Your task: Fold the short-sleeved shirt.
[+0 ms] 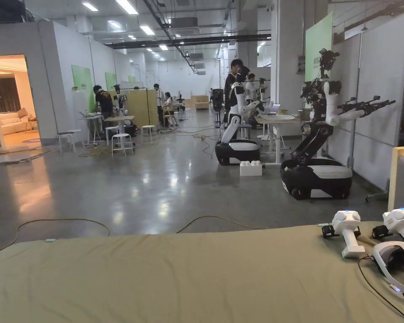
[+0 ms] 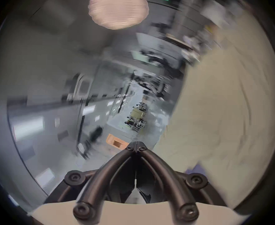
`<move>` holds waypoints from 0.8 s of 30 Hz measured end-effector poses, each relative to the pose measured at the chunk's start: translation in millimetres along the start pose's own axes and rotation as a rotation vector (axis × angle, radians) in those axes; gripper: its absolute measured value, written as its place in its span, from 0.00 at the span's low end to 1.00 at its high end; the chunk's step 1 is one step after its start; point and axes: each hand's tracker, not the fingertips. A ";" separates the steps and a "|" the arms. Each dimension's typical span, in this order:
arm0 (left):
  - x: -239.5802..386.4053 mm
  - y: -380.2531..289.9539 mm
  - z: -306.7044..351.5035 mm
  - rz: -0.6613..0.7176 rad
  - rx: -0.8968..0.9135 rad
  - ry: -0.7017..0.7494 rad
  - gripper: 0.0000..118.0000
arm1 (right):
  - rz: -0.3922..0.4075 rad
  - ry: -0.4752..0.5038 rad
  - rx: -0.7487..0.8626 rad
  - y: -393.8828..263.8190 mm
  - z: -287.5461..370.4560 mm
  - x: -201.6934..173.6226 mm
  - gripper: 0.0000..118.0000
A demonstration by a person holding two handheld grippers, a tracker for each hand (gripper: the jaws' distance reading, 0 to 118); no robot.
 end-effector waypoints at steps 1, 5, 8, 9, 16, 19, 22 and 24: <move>-17.7 4.0 -4.3 0.205 -0.002 0.000 0.00 | -0.196 -0.018 -0.034 5.1 -2.6 12.1 0.00; -86.6 0.0 3.2 1.129 0.046 -0.233 0.00 | -1.098 0.035 -0.065 -14.5 -0.4 43.0 0.00; -81.8 -28.1 -9.6 1.184 -0.078 -0.179 0.00 | -1.230 0.050 -0.181 -31.9 -4.6 31.9 0.00; -68.7 -28.0 -10.4 1.096 -0.123 -0.147 0.00 | -1.163 0.039 -0.207 -36.0 -6.3 26.9 0.00; -57.7 -27.9 -3.6 0.993 -0.110 -0.170 0.00 | -1.234 0.077 -0.201 -27.8 -6.6 28.3 0.00; -56.1 -26.9 -2.7 0.947 -0.112 -0.177 0.00 | -1.238 0.087 -0.198 -26.0 -7.8 30.2 0.00; -57.8 -34.4 -4.3 0.929 -0.118 -0.203 0.00 | -1.236 0.101 -0.194 -24.4 -7.6 29.6 0.00; -62.3 -45.6 -8.9 0.947 -0.155 -0.243 0.02 | -1.235 0.118 -0.200 -24.6 -5.9 25.1 0.00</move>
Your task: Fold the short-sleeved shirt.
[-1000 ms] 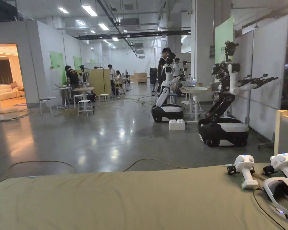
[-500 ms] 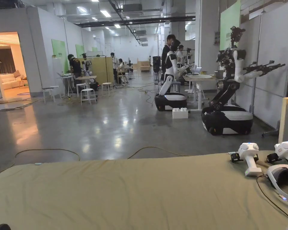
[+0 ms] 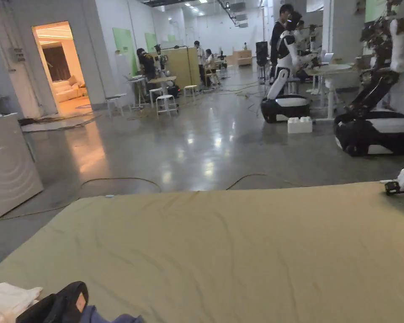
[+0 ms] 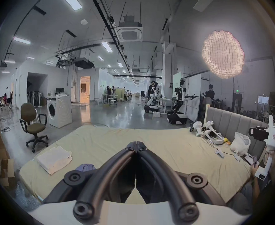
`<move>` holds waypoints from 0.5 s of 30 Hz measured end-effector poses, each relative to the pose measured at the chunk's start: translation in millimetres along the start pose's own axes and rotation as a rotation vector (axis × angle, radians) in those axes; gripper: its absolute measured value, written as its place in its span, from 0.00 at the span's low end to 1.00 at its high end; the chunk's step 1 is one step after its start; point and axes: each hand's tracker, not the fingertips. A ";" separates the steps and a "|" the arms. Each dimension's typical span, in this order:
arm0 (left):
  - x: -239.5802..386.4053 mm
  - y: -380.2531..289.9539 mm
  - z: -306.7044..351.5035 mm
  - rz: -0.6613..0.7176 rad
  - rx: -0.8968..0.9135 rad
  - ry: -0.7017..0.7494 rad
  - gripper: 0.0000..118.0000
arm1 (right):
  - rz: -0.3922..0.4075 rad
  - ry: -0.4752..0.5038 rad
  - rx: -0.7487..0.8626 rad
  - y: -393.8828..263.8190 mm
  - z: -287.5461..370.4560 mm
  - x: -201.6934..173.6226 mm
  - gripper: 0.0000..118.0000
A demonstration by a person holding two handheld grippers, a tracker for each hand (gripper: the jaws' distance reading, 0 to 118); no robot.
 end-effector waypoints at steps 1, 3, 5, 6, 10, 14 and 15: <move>-7.5 -2.2 -4.5 -0.013 -0.029 0.024 0.07 | -0.001 0.004 -0.010 -2.1 0.3 -0.2 0.00; -22.4 -13.2 -17.2 -0.036 -0.081 0.077 0.35 | -0.009 0.018 -0.041 -6.1 -1.2 -3.9 0.00; -40.8 -21.9 -33.1 -0.031 -0.200 0.065 0.62 | -0.028 0.028 -0.077 -12.8 -3.6 -4.4 0.00; -52.0 -31.6 -45.4 -0.007 -0.242 0.065 0.66 | -0.037 0.034 -0.102 -17.5 -8.0 -3.0 0.00; -90.6 -88.1 -102.3 0.013 -0.369 0.141 0.83 | -0.057 0.047 -0.201 -34.0 -19.7 -4.7 0.00; -128.0 -149.5 -167.5 0.078 -0.579 0.177 0.83 | -0.058 0.039 -0.267 -45.5 -32.8 -5.4 0.00; -136.1 -165.2 -184.8 0.099 -0.647 0.190 0.83 | -0.049 0.031 -0.289 -48.1 -36.1 -5.9 0.00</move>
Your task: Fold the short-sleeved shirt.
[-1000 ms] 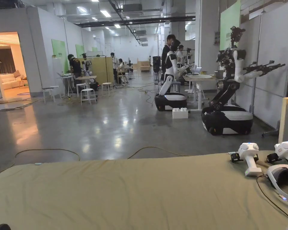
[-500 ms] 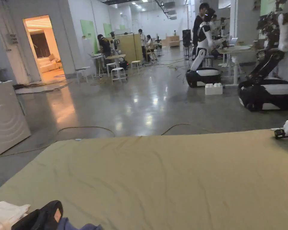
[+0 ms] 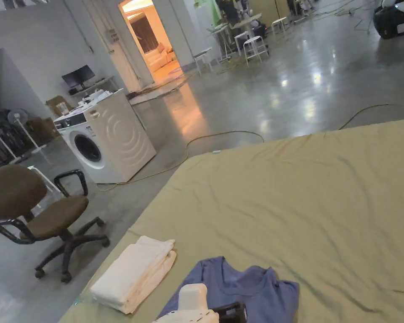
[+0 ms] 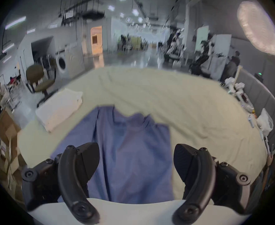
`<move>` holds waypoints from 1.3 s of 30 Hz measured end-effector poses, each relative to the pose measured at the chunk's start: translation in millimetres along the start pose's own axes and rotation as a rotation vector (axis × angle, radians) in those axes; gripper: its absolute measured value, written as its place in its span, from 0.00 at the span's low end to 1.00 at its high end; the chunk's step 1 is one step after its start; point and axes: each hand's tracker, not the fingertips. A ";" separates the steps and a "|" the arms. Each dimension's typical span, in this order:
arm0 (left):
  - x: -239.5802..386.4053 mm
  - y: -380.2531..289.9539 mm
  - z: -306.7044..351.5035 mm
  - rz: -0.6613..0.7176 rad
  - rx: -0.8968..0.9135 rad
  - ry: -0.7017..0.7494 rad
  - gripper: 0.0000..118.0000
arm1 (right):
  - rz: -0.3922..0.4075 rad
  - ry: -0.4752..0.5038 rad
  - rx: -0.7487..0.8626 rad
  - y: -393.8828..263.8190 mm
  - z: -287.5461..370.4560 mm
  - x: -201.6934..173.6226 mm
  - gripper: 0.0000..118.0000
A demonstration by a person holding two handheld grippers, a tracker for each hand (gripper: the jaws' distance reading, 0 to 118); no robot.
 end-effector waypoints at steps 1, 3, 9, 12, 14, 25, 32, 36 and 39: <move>-5.1 -0.4 -21.8 0.035 -0.049 -0.001 0.83 | 0.006 -0.007 -0.018 -1.4 -3.5 -0.1 0.00; -16.8 1.6 -55.6 0.087 -0.136 -0.014 0.83 | 0.015 -0.014 -0.053 -3.3 -8.7 0.1 0.00; -30.8 1.0 -116.1 0.121 -0.269 0.070 0.63 | 0.025 -0.057 -0.122 -11.8 -17.6 0.4 0.00; -20.4 -4.4 -109.9 0.062 -0.207 0.078 0.08 | -0.002 -0.074 -0.148 -17.4 -21.6 0.4 0.00; -13.7 -9.2 -113.7 -0.010 -0.194 0.113 0.05 | -0.027 -0.067 -0.157 -19.3 -23.3 0.3 0.00; -6.6 96.7 -6.2 0.240 0.081 -0.181 0.05 | 0.005 -0.029 -0.109 -14.8 5.2 3.3 0.00; 158.9 122.5 38.4 -0.016 0.143 -0.501 0.05 | -0.092 -0.054 -0.046 -17.9 42.4 21.3 0.00; 275.3 74.1 37.7 -0.147 0.025 -0.684 0.05 | -0.134 -0.077 -0.026 -30.0 54.6 63.1 0.00; 357.9 14.7 43.0 -0.255 -0.081 -0.833 0.05 | -0.125 -0.099 -0.006 -32.8 68.1 74.1 0.00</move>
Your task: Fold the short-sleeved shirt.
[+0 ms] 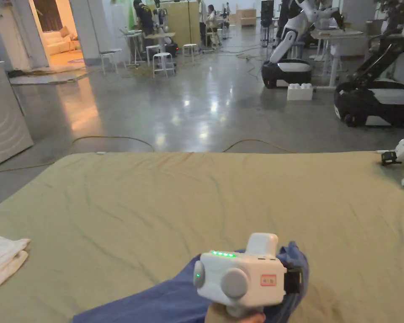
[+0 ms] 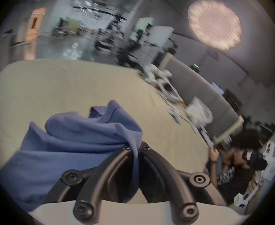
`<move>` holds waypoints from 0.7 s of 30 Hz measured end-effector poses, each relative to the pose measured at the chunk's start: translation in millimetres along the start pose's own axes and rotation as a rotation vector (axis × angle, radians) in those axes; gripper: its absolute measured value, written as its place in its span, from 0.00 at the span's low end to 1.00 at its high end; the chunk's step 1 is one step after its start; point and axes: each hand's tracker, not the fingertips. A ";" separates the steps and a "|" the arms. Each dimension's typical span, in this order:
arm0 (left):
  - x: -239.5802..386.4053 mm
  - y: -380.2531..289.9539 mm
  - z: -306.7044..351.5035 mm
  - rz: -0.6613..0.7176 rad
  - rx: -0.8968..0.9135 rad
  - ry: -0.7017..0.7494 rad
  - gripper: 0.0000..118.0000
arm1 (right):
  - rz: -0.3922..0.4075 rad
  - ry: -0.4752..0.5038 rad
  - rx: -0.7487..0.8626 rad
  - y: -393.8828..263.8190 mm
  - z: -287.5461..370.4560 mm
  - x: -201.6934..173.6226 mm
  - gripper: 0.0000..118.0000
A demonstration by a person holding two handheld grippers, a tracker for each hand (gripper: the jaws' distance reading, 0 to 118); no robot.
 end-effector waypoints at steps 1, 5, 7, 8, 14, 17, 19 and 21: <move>22.2 -14.7 -19.9 -0.016 -0.038 -0.031 0.05 | 0.001 -0.008 0.002 -0.5 3.4 4.5 0.00; 90.2 -80.2 -67.7 -0.019 -0.220 -0.164 0.05 | 0.020 -0.055 0.004 -4.3 16.4 14.7 0.00; 111.1 -115.8 -77.8 -0.034 -0.275 -0.194 0.05 | 0.015 -0.062 0.000 -8.3 20.3 23.2 0.00; 118.0 -130.0 -80.4 -0.046 -0.290 -0.194 0.06 | 0.011 -0.063 -0.002 -11.6 20.7 24.6 0.00; 119.7 -147.1 -44.1 -0.075 -0.225 -0.220 0.73 | -0.007 -0.036 -0.026 -20.9 12.9 22.9 0.00; 106.7 -110.3 15.4 -0.076 -0.038 -0.182 0.80 | -0.012 0.027 0.004 -17.7 7.2 11.9 0.00; 98.2 -81.9 61.3 -0.094 0.110 -0.100 0.80 | 0.005 0.067 0.042 -11.3 4.1 -0.3 0.00; 94.5 -61.8 111.9 -0.135 0.268 -0.022 0.80 | 0.030 0.097 0.071 -1.8 2.3 -16.7 0.00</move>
